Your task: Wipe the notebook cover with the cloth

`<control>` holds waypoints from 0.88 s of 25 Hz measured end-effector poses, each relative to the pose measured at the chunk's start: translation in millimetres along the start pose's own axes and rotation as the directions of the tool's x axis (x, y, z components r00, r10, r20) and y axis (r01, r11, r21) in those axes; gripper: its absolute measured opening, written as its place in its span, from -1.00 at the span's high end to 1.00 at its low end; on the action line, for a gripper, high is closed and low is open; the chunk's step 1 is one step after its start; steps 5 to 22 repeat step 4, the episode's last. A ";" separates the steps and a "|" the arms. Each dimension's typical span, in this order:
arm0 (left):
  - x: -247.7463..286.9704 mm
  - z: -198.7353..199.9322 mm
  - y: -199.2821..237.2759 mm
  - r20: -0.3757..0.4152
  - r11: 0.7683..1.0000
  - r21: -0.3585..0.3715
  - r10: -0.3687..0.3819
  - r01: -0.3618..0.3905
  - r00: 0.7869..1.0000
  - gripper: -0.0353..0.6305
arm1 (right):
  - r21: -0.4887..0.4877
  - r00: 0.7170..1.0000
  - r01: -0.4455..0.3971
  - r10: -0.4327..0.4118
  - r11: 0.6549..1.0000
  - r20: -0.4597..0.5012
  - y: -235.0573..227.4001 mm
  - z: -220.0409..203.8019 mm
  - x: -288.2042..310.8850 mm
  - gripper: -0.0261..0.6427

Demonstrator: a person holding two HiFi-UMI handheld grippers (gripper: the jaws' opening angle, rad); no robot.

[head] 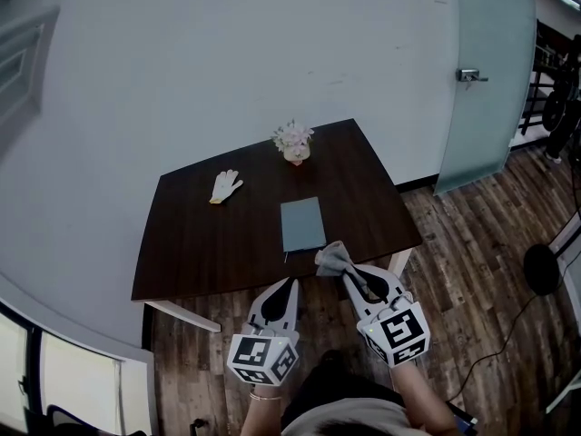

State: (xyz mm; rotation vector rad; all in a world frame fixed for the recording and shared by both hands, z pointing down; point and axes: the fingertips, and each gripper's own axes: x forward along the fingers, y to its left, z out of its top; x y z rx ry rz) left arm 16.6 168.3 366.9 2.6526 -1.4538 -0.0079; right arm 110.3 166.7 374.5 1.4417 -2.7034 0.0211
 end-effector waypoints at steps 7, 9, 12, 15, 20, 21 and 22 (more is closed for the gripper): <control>7.5 3.3 6.2 -0.001 1.000 -0.002 -0.002 0.002 1.000 0.84 | 0.005 1.000 0.007 -0.007 1.000 -0.001 -6.0 1.6 6.7 0.82; 7.5 3.3 6.2 -0.001 1.000 -0.002 -0.002 0.002 1.000 0.84 | 0.005 1.000 0.007 -0.007 1.000 -0.001 -6.0 1.6 6.7 0.82; 7.5 3.3 6.2 -0.001 1.000 -0.002 -0.002 0.002 1.000 0.84 | 0.005 1.000 0.007 -0.007 1.000 -0.001 -6.0 1.6 6.7 0.82; 7.5 3.3 6.2 -0.001 1.000 -0.002 -0.002 0.002 1.000 0.84 | 0.005 1.000 0.007 -0.007 1.000 -0.001 -6.0 1.6 6.7 0.82; 7.5 3.3 6.2 -0.001 1.000 -0.002 -0.002 0.002 1.000 0.84 | 0.005 1.000 0.007 -0.007 1.000 -0.001 -6.0 1.6 6.7 0.82; 7.5 3.3 6.2 -0.001 1.000 -0.002 -0.002 0.002 1.000 0.84 | 0.005 1.000 0.007 -0.007 1.000 -0.001 -6.0 1.6 6.7 0.82; 7.5 3.3 6.2 -0.001 1.000 -0.002 -0.002 0.002 1.000 0.84 | 0.005 1.000 0.007 -0.007 1.000 -0.001 -6.0 1.6 6.7 0.82</control>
